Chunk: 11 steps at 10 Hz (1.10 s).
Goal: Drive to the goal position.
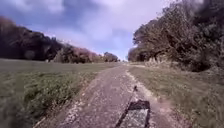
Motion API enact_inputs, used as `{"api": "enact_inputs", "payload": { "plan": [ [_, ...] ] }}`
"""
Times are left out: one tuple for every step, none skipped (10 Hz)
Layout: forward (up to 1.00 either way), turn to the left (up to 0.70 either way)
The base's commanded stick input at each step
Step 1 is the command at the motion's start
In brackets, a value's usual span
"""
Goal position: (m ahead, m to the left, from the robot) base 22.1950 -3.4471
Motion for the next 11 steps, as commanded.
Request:
{"api": "enact_inputs", "payload": {
  "plan": [
    [0.70, 0.00],
    [0.70, 0.00],
    [0.70, 0.00],
    [0.70, 0.00],
    [0.70, 0.00],
    [0.70, 0.00],
    [0.70, 0.00],
    [0.70, 0.00],
    [0.70, 0.00],
    [0.70, 0.00],
    [0.70, 0.00]
  ]
}}
